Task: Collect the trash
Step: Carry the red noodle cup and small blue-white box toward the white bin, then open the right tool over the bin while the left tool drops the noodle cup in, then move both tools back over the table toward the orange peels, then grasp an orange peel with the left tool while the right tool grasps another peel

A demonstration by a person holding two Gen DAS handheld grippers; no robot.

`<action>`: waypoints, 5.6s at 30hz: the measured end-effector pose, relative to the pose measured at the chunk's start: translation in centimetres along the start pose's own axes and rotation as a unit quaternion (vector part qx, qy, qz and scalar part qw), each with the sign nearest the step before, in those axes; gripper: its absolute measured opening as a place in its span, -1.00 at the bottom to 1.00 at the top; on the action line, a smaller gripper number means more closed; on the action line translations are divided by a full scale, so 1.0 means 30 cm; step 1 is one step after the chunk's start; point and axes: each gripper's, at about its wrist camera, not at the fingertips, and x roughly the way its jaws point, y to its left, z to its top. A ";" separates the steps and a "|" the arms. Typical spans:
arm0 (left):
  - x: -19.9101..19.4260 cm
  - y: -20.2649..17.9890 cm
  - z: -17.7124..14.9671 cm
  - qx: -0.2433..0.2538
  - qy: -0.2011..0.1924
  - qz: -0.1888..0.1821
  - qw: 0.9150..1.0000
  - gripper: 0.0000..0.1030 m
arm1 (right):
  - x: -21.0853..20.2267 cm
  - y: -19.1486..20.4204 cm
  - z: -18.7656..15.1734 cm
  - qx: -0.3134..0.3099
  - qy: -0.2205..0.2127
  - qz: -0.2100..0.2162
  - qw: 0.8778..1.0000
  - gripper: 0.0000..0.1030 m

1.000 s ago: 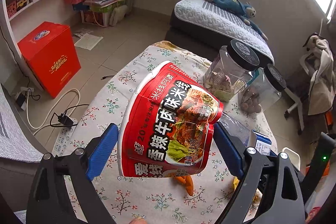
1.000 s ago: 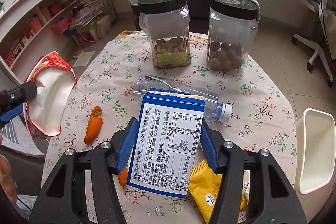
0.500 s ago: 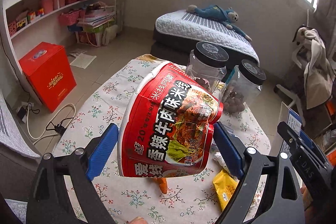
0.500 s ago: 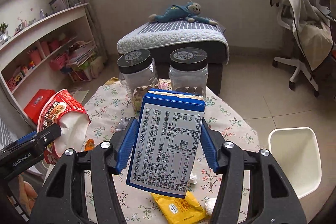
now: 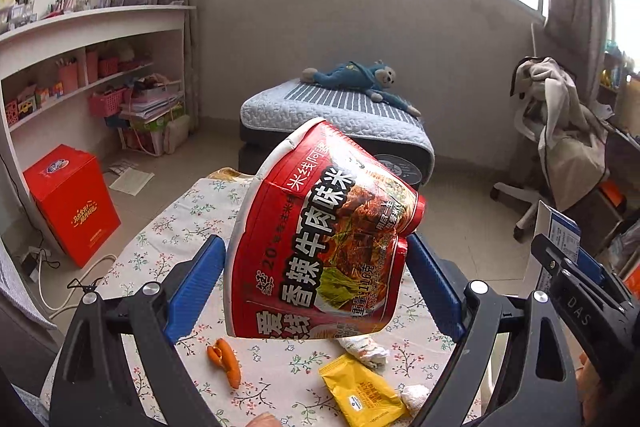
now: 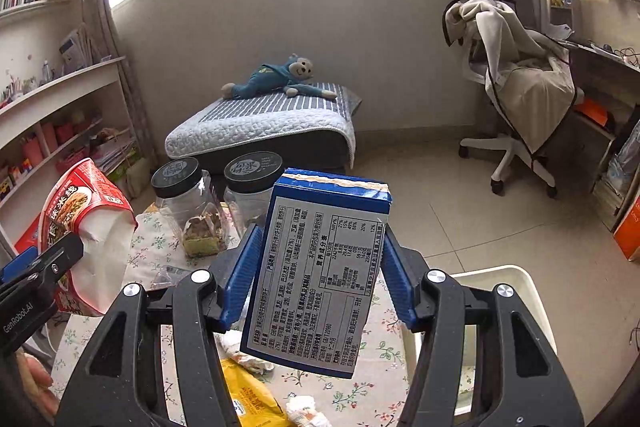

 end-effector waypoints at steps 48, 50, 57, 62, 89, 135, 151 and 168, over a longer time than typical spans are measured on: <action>0.012 -0.966 -0.192 0.138 0.065 -0.203 0.967 0.72 | -0.214 -0.945 -0.006 0.219 -0.069 -0.288 0.930 0.86; 0.026 -0.989 -0.201 0.141 0.082 -0.207 0.965 0.80 | -0.218 -0.950 -0.010 0.219 -0.069 -0.290 0.929 0.86; 0.011 -0.943 -0.181 0.132 0.070 -0.189 0.971 0.83 | -0.228 -0.918 -0.010 0.206 -0.071 -0.287 0.933 0.86; -0.017 -0.862 -0.129 0.111 0.039 -0.166 0.979 0.87 | -0.227 -0.833 -0.008 0.190 -0.081 -0.277 0.939 0.86; 0.052 -0.182 -0.056 0.023 0.023 0.034 0.999 0.87 | -0.079 -0.132 -0.067 0.020 -0.041 -0.136 0.990 0.86; 0.637 0.638 -0.301 0.007 0.351 0.076 0.933 -0.61 | 0.373 0.785 -0.581 -0.258 0.310 0.243 0.882 0.35; 0.468 0.638 -0.121 -0.028 0.257 0.058 0.964 -0.61 | 0.330 0.795 -0.468 -0.224 0.275 0.240 0.904 -0.67; 0.204 0.436 0.016 -0.008 0.082 0.079 0.994 -0.61 | 0.192 0.552 -0.157 -0.133 0.090 0.144 0.976 -0.66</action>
